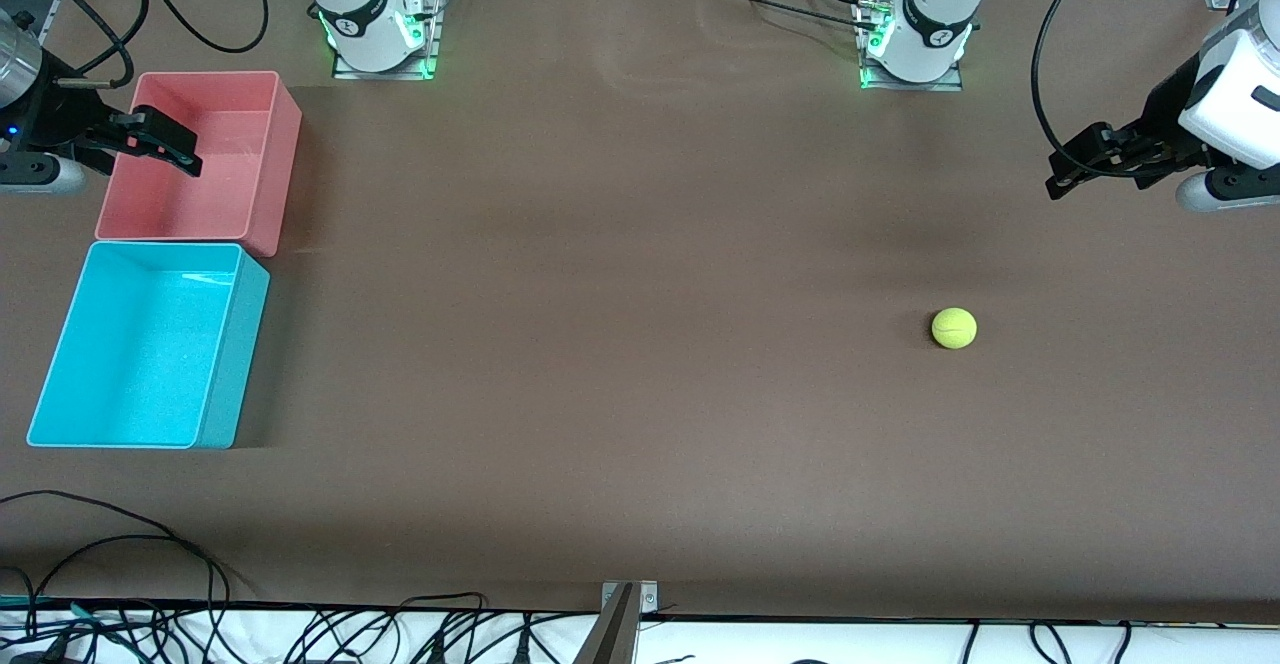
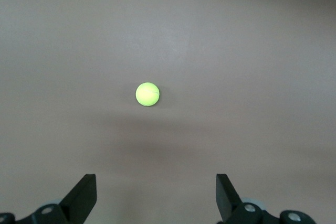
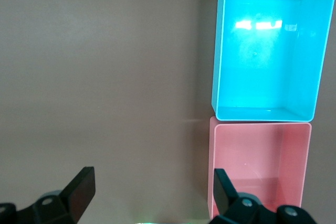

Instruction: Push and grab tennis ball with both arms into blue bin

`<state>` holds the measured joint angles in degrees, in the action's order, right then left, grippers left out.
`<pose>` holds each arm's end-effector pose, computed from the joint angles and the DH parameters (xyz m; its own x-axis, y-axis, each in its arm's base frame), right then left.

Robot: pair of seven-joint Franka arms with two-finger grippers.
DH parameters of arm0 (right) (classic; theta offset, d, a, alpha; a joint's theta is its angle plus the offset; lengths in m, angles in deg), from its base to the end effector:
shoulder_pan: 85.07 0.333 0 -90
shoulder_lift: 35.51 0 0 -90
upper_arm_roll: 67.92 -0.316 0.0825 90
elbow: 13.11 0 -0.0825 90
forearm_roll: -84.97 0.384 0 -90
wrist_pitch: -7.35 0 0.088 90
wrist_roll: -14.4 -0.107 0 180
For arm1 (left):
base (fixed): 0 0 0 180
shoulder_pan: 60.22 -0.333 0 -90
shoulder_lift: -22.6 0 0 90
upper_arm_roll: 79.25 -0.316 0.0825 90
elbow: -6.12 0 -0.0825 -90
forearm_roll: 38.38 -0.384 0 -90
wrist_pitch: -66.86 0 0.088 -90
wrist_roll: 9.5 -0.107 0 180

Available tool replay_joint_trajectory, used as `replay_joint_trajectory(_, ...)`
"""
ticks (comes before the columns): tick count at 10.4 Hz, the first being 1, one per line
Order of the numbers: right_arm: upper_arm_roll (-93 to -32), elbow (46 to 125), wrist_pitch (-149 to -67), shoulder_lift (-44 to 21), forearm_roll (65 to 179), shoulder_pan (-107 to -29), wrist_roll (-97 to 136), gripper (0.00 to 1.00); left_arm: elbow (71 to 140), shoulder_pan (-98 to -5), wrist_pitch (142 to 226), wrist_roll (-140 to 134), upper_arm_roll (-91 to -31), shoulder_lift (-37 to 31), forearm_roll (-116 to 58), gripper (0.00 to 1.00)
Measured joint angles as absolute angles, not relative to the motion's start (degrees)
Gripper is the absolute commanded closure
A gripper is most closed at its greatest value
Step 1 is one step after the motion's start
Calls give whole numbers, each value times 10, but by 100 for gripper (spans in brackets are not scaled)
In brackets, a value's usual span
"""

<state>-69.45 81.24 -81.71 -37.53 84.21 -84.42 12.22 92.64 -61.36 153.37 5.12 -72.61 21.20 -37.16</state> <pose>0.5398 0.0194 0.6067 0.9984 -0.0003 -0.0565 0.0006 -0.9999 0.0164 0.5535 -0.0548 0.6343 0.9871 0.1572 -0.0297 0.1577 -0.9873 0.0172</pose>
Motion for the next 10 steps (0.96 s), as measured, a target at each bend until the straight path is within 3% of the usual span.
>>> replay_joint_trajectory(10,-694,812,-817,-375,842,-844,123,0,929,-617,1521,51,-729,212,-383,0)
